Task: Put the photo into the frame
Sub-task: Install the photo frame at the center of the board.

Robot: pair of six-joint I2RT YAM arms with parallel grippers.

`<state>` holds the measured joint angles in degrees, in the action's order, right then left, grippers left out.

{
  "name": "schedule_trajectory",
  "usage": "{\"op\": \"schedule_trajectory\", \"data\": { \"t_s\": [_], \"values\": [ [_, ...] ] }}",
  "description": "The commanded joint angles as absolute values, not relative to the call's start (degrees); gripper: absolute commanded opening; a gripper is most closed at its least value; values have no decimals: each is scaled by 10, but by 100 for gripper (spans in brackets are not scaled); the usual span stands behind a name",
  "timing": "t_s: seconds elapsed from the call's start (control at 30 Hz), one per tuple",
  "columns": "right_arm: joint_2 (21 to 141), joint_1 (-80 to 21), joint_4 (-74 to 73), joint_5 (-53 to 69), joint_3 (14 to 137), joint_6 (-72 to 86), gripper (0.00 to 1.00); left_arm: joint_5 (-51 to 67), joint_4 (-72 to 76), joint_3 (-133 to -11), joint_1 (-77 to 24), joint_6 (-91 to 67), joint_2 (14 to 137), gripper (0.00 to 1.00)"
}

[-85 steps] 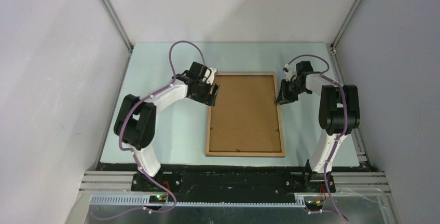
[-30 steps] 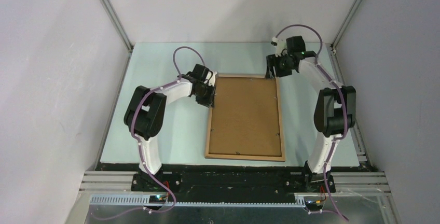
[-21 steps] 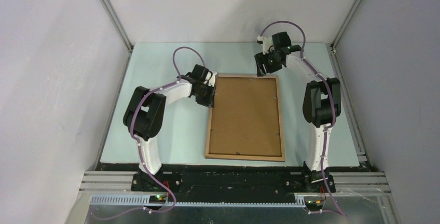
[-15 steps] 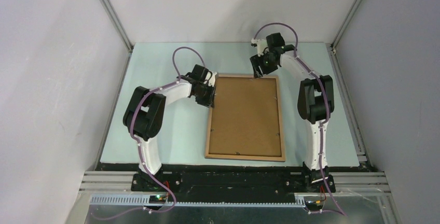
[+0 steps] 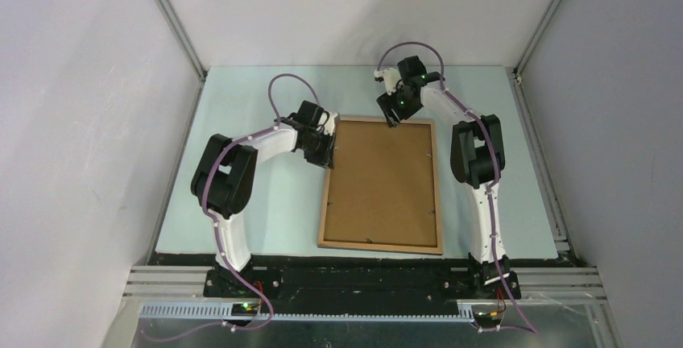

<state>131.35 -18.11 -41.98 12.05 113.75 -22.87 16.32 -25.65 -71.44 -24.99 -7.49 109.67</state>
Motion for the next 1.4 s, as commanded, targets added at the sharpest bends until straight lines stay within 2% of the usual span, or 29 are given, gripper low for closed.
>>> {"op": "schedule_trajectory", "data": {
  "t_s": [0.0, 0.67, 0.93, 1.17, 1.37],
  "values": [
    [1330, -187, -428, 100, 1179, -250, 65, 200, -290, -702, -258, -48, 1072, 0],
    [1357, -189, -435, 84, 1191, -258, 58, 202, -290, -704, -258, -48, 1069, 0],
    [1363, -189, -428, 76, 1193, -248, 52, 202, -290, -703, -258, -47, 1069, 0],
    [1364, -189, -429, 77, 1192, -244, 51, 203, -290, -703, -258, -47, 1069, 0],
    [1357, -189, -432, 90, 1185, -237, 54, 202, -289, -703, -258, -47, 1068, 0]
  ]
}}
